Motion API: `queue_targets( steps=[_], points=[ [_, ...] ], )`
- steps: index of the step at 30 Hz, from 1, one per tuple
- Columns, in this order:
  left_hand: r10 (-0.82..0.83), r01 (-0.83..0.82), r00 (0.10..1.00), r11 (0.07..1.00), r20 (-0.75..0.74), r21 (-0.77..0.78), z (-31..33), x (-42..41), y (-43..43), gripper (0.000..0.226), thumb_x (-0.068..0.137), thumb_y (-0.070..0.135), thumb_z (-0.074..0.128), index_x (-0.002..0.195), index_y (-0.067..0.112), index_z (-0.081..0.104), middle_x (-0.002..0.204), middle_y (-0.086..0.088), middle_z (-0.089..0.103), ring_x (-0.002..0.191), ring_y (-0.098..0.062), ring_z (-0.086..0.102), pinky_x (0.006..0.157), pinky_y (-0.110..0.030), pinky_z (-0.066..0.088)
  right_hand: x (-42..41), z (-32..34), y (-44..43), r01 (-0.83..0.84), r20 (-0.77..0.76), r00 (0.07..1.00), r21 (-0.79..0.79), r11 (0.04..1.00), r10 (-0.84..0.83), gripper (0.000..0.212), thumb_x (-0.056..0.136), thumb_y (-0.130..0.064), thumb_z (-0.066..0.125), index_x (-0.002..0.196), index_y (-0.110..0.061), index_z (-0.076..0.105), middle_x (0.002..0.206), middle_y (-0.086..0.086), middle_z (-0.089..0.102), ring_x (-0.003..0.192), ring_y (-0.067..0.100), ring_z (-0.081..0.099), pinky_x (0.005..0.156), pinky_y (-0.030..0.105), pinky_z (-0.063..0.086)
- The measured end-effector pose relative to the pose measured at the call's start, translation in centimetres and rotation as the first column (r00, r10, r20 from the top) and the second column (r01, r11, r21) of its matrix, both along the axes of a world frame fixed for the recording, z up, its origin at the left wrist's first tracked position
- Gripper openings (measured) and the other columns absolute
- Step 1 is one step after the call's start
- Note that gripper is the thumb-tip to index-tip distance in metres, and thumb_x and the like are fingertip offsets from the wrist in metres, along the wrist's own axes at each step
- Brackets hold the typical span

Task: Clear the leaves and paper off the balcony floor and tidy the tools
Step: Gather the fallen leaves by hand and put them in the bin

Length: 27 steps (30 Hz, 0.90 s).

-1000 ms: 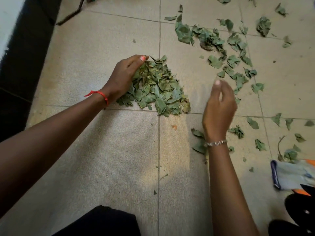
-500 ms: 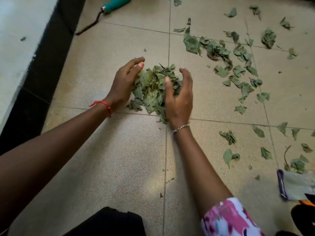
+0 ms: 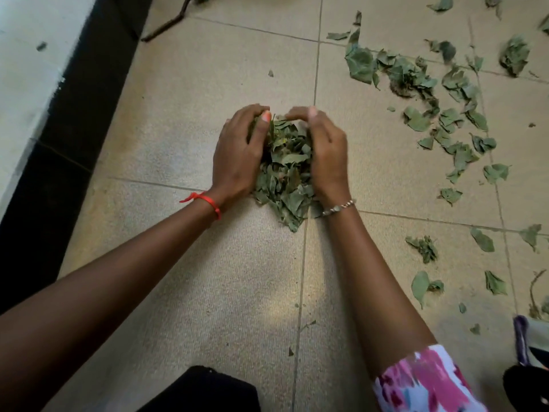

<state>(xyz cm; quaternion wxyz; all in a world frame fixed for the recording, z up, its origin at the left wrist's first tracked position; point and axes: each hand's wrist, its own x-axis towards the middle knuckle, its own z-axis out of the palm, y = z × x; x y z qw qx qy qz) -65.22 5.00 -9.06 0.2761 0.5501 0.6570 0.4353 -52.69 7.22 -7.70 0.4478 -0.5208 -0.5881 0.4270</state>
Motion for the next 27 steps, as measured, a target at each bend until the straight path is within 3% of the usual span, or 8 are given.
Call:
queue_targets(
  steps=[2,4,8,12,17,21,25,27],
  points=[
    [0.000,-0.001,0.998,1.000,0.068,0.019,0.0,-0.5,0.1,0.054,0.090,0.048,0.033,0.125,0.014,0.056,0.129,0.000,0.056,0.114,-0.004,0.048,0.093,-0.008,0.037,1.1,0.8,-1.6,0.139,-0.013,0.990,0.046,0.989,-0.139,0.043,0.092,-0.038,0.039,0.106,-0.006,0.065,0.109,0.002,0.063,0.101,-0.001,0.055,0.085,0.006,0.039],
    [-0.042,0.040,0.996,0.999,0.073,0.025,0.2,-1.0,0.6,0.053,0.090,0.047,0.036,0.128,0.014,0.055,0.135,-0.003,0.052,0.121,-0.005,0.046,0.095,-0.004,0.033,2.0,0.5,-4.3,0.205,0.064,0.976,0.037,0.978,-0.207,0.058,0.087,-0.053,0.037,0.122,-0.011,0.055,0.123,0.000,0.057,0.110,-0.001,0.051,0.091,0.008,0.038],
    [-0.135,0.135,0.991,0.989,0.008,-0.053,0.6,-2.0,2.0,0.067,0.083,0.059,0.031,0.132,0.018,0.052,0.146,-0.002,0.042,0.138,-0.012,0.031,0.111,-0.026,0.024,2.0,-1.0,-9.4,0.076,0.469,0.882,-0.061,0.995,-0.039,0.089,0.074,-0.075,0.043,0.144,-0.030,0.010,0.157,0.001,0.014,0.142,0.011,0.018,0.114,0.041,0.027],
    [-0.272,0.265,0.960,0.959,-0.059,-0.102,0.7,-2.1,2.0,0.060,0.089,0.054,0.031,0.134,0.020,0.051,0.145,0.003,0.044,0.136,-0.007,0.033,0.115,-0.034,0.022,1.6,-1.8,-8.3,-0.074,0.721,0.692,0.037,0.997,0.024,0.116,0.059,-0.084,0.050,0.146,-0.029,-0.005,0.157,0.015,-0.004,0.146,0.026,-0.004,0.118,0.041,0.002],
    [-0.258,0.249,0.965,0.959,-0.051,-0.138,0.9,-2.0,1.8,0.056,0.090,0.052,0.028,0.131,0.024,0.054,0.135,0.009,0.053,0.122,-0.002,0.044,0.112,-0.041,0.029,0.6,-1.6,-4.6,-0.121,0.673,0.735,0.014,0.993,0.080,0.125,0.055,-0.082,0.059,0.148,-0.024,-0.001,0.156,0.017,0.005,0.145,0.029,0.007,0.118,0.041,0.008],
    [-0.245,0.250,0.968,0.958,0.053,-0.137,0.9,-2.1,1.7,0.061,0.084,0.062,0.029,0.126,0.028,0.058,0.128,0.014,0.058,0.120,-0.002,0.051,0.106,-0.037,0.038,-0.1,-1.4,-2.7,-0.214,0.573,0.806,0.047,0.976,0.149,0.116,0.058,-0.076,0.063,0.147,-0.020,0.014,0.149,0.012,0.024,0.136,0.026,0.032,0.106,0.045,0.040],
    [-0.197,0.220,0.955,0.972,0.224,-0.083,1.0,-2.3,1.6,0.055,0.091,0.049,0.035,0.130,0.017,0.055,0.130,0.003,0.058,0.122,-0.007,0.052,0.107,-0.033,0.039,-0.1,-0.9,-2.2,-0.028,0.189,0.982,0.041,0.999,0.020,0.080,0.076,-0.060,0.057,0.141,-0.019,0.033,0.143,0.005,0.031,0.129,0.014,0.038,0.091,0.003,0.037],
    [-0.173,0.191,0.951,0.980,0.258,-0.046,1.0,-2.1,1.3,0.061,0.088,0.053,0.034,0.131,0.013,0.053,0.132,-0.001,0.056,0.124,-0.009,0.050,0.108,-0.028,0.038,-0.7,-0.6,-1.9,0.043,0.201,0.979,0.010,0.999,-0.044,0.066,0.083,-0.057,0.051,0.137,-0.020,0.042,0.147,0.004,0.030,0.132,0.012,0.035,0.084,-0.005,0.030]
  ],
)
